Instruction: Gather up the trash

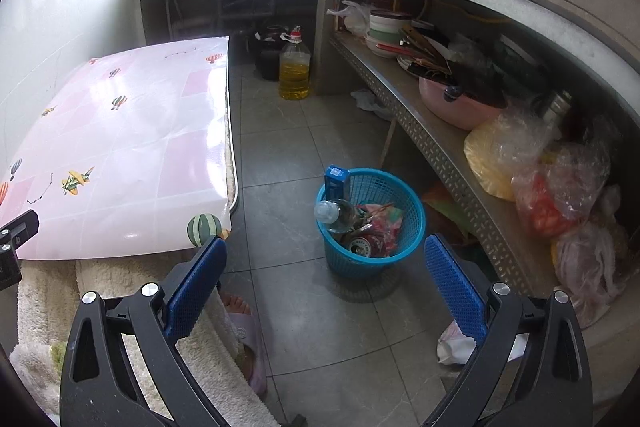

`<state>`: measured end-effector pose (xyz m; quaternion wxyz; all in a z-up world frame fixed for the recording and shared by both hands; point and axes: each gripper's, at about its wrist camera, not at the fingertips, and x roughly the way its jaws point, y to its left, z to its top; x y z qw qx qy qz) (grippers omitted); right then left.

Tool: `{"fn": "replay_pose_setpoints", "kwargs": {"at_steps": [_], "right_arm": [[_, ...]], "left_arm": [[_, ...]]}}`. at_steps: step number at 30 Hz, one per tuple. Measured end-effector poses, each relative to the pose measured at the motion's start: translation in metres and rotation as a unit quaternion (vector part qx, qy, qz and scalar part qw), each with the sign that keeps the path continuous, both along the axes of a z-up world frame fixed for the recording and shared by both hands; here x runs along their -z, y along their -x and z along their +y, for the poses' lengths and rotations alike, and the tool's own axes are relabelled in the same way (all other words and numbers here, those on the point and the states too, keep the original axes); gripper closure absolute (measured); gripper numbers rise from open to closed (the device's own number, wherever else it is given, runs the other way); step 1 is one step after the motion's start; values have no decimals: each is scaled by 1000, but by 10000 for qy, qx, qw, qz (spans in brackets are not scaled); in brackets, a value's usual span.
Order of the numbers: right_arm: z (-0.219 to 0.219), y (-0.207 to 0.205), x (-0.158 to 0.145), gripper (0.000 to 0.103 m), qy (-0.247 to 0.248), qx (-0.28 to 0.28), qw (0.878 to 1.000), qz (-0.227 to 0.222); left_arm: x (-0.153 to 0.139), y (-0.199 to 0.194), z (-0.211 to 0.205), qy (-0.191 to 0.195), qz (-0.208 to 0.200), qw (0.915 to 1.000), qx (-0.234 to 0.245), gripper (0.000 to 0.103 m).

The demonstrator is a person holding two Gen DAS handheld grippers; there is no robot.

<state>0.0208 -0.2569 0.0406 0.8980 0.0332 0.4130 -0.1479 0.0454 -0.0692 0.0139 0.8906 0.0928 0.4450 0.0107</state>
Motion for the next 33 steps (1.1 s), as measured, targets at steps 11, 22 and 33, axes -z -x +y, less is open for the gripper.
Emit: {"fn": "replay_pose_setpoints", "kwargs": {"at_steps": [11, 22, 33], "right_arm": [[2, 1, 0, 8, 42, -22, 10000, -5], [3, 0, -4, 8, 93, -26, 9999, -44], [2, 0, -7, 8, 106, 7, 9999, -67]], "left_arm": [[2, 2, -3, 123, 122, 9998, 113, 6], [1, 3, -5, 153, 159, 9997, 137, 6], [-1, 1, -3, 191, 184, 9996, 130, 6]]}}
